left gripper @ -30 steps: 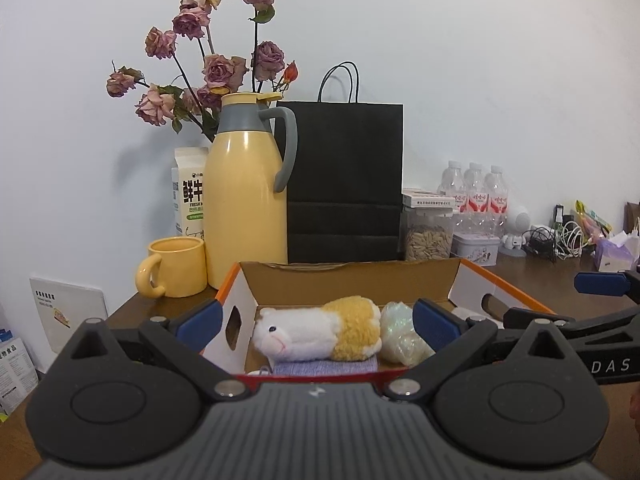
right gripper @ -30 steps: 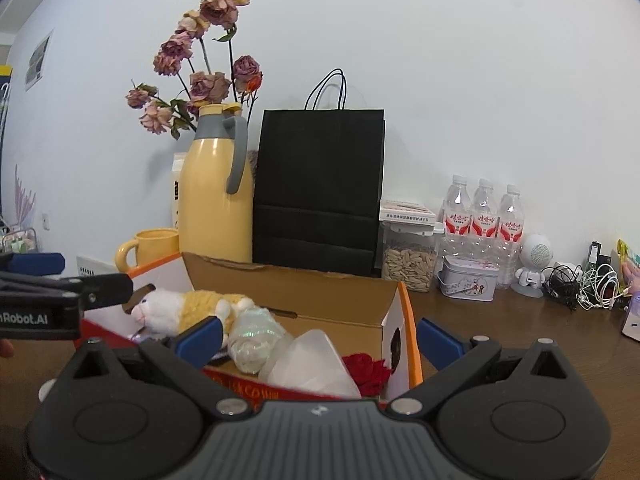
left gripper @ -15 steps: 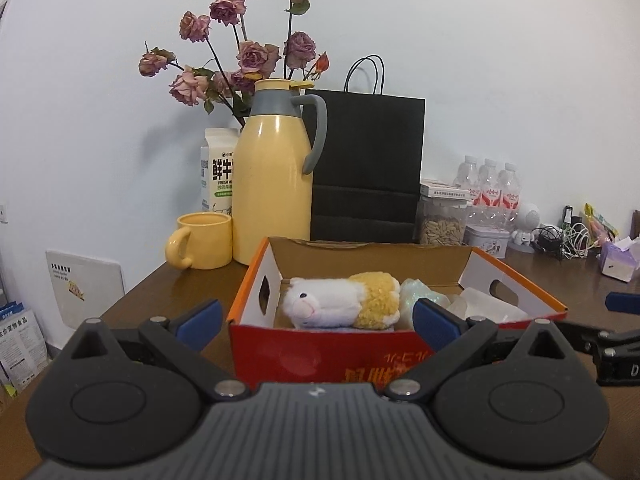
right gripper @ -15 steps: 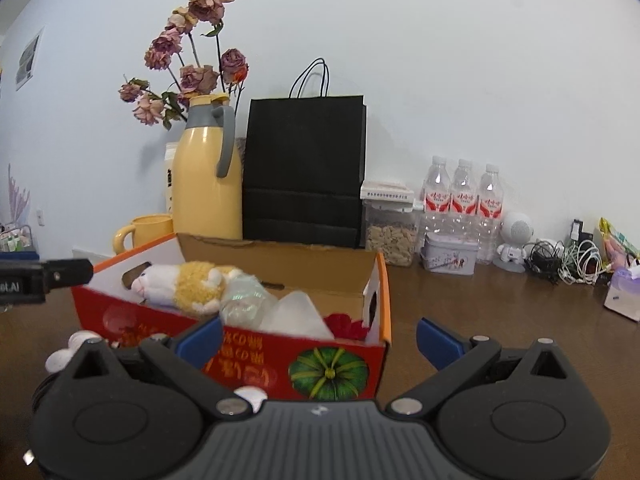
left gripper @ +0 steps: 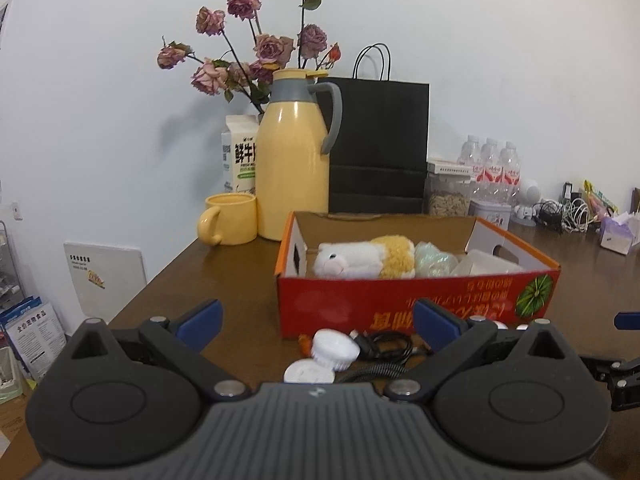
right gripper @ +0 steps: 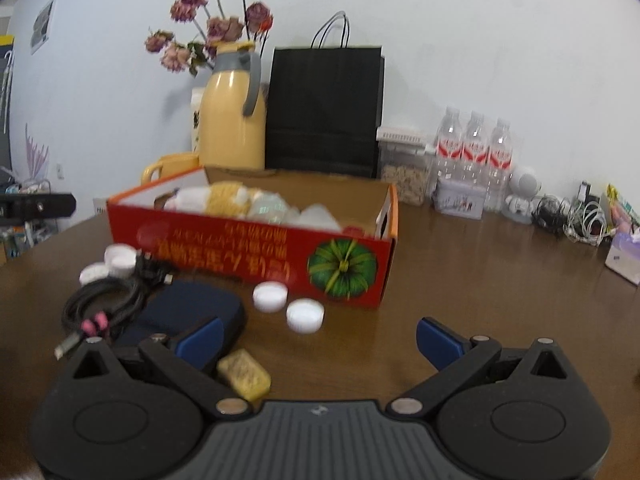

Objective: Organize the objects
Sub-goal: 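Grasp the small beige packet with the right gripper while the left gripper approaches the black cable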

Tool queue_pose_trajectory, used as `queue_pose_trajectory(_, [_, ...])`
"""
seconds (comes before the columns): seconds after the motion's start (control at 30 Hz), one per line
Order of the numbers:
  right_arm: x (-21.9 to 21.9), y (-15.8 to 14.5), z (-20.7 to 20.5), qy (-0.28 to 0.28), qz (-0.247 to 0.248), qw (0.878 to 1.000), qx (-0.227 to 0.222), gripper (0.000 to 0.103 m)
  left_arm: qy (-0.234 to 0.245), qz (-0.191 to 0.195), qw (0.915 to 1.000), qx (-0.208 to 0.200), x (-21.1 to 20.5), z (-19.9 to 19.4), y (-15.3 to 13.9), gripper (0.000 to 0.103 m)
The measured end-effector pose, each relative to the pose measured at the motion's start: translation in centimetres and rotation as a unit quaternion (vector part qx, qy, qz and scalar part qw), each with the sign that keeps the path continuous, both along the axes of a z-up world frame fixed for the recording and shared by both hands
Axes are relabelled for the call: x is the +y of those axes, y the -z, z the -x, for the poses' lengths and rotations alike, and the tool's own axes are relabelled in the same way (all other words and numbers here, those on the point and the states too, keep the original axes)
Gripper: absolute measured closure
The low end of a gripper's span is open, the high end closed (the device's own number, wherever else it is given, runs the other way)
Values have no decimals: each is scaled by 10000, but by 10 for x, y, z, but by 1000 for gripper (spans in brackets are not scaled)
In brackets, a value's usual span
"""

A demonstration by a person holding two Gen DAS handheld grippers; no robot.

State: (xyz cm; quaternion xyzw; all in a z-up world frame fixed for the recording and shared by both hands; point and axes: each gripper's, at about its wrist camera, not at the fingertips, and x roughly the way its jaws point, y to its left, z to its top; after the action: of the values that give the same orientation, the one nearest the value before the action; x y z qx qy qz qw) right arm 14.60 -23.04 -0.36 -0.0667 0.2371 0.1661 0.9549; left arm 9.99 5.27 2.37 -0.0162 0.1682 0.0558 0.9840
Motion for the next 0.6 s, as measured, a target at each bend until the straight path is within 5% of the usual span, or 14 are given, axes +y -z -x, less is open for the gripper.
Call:
queue_pose_trajectory(0.43, [16,13,-16,-358,556,9964,529,3,-32,52,9999,114,7,17,4,0])
queue_pose_trajectory(0.6, [17,16,-28,-461,408,9953,745,7,-49,28,9999,150,7,20,6,0])
